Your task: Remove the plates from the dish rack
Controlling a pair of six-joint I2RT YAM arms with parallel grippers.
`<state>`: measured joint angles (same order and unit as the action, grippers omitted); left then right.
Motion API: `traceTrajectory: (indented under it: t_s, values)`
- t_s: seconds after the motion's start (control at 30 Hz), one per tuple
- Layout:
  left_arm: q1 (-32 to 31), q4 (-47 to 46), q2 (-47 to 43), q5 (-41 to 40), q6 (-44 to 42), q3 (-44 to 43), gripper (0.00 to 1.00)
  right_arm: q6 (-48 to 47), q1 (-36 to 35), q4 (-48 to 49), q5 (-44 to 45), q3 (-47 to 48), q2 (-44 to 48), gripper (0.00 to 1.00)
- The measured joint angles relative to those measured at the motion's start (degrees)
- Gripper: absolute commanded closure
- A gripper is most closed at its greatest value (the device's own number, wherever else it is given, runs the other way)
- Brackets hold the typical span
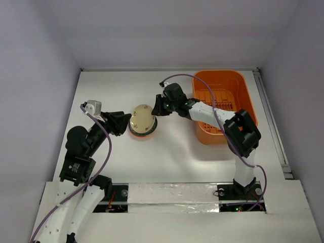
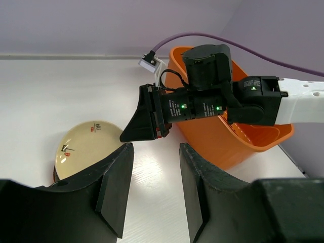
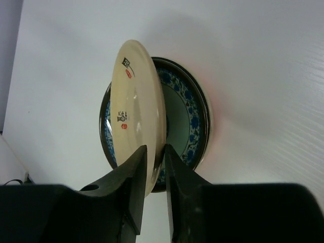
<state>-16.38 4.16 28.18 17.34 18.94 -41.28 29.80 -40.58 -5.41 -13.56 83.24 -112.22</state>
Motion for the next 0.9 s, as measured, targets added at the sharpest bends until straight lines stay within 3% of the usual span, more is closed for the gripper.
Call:
traceTrajectory:
  t_s: [0.17,0.47,0.67,0.7,0.77,0.8,0.83,0.9]
  values:
    - [0.0,0.0,0.1,0.2,0.0,0.0,0.62,-0.3,-0.1,-0.5,1.1,-1.2,0.0,0.64]
    - [0.0,0.0,0.1,0.2,0.0,0.0,0.62,-1.7,-1.8,-3.5,5.7,-2.8,2.4,0.33]
    - [0.0,0.0,0.0,0.2,0.0,0.0,0.62,-2.2,-2.3,-4.2,9.4,-6.1,10.2,0.31]
    - [0.0,0.0,-0.1,0.2,0.0,0.0,0.62,-2.3,-2.3,-4.4,10.3,-6.5,11.6,0.33]
    - [0.3,0.0,-0.2,0.2,0.0,0.0,0.61,-3.0,-2.6,-4.4,12.4,-7.2,14.9,0.54]
    - [0.4,0.0,-0.3,0.1,0.0,0.0,0.61,-3.2,-2.6,-4.6,13.6,-7.5,16.4,0.7]
    - [0.4,0.0,-0.4,0.1,0.0,0.0,0.61,-3.5,-2.6,-4.5,14.8,-8.1,18.3,1.0]
    - [0.5,0.0,-0.7,0.0,0.0,0.0,0.56,-3.8,-2.9,-4.0,17.0,-10.1,22.9,1.0]
